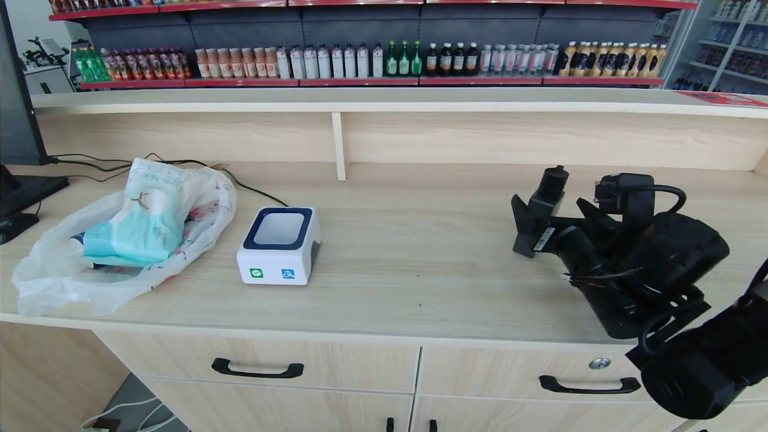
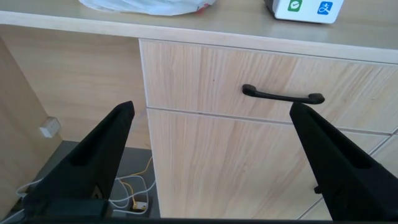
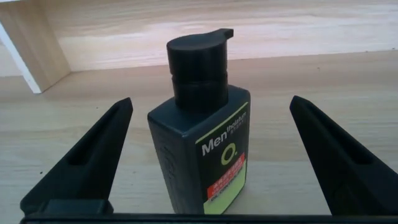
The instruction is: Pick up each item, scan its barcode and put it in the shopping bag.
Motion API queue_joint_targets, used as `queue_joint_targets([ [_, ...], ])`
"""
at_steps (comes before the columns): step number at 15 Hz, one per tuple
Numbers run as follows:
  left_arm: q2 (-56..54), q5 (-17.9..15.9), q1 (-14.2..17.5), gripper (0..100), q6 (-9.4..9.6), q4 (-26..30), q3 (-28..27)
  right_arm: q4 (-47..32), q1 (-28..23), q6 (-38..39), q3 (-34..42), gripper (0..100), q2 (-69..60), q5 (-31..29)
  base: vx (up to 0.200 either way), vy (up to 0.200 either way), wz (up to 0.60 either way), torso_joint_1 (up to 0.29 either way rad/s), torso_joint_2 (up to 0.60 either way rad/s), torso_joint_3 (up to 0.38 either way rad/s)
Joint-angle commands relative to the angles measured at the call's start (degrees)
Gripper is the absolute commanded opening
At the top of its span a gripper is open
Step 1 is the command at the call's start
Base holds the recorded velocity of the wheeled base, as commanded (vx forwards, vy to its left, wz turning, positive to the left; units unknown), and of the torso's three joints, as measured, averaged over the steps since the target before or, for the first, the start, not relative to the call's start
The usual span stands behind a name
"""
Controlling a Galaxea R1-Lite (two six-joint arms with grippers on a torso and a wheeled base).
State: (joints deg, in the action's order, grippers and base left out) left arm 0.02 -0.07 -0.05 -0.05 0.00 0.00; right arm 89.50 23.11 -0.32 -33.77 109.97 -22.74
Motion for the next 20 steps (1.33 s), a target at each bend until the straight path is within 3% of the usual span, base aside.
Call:
queue_joint_targets([
  [1,0.0,0.0,0.0,100,-0.04,0.0,0.0,0.1,-1.0,0.1,-0.9,100,2.9,-0.1,0.0,0.0,0.0,0.0,0.0,0.0],
  [6,0.0,0.0,0.0,100,0.05,0.0,0.0,0.1,-7.0,1.3,3.3,100,0.6,0.4,0.0,0.0,0.0,0.0,0.0,0.0],
  [11,0.0,0.0,0.0,100,0.05,0.0,0.0,0.2,-7.0,1.2,2.9,100,0.2,4.5,0.0,0.0,0.0,0.0,0.0,0.0],
  [15,0.0,0.0,0.0,100,0.14,0.0,0.0,0.1,-6.4,1.0,-1.5,100,2.6,6.4,0.0,0.0,0.0,0.0,0.0,0.0],
  [20,0.0,0.0,0.0,100,0.14,0.0,0.0,0.1,-6.1,0.8,-2.1,100,2.7,6.4,0.0,0.0,0.0,0.0,0.0,0.0],
])
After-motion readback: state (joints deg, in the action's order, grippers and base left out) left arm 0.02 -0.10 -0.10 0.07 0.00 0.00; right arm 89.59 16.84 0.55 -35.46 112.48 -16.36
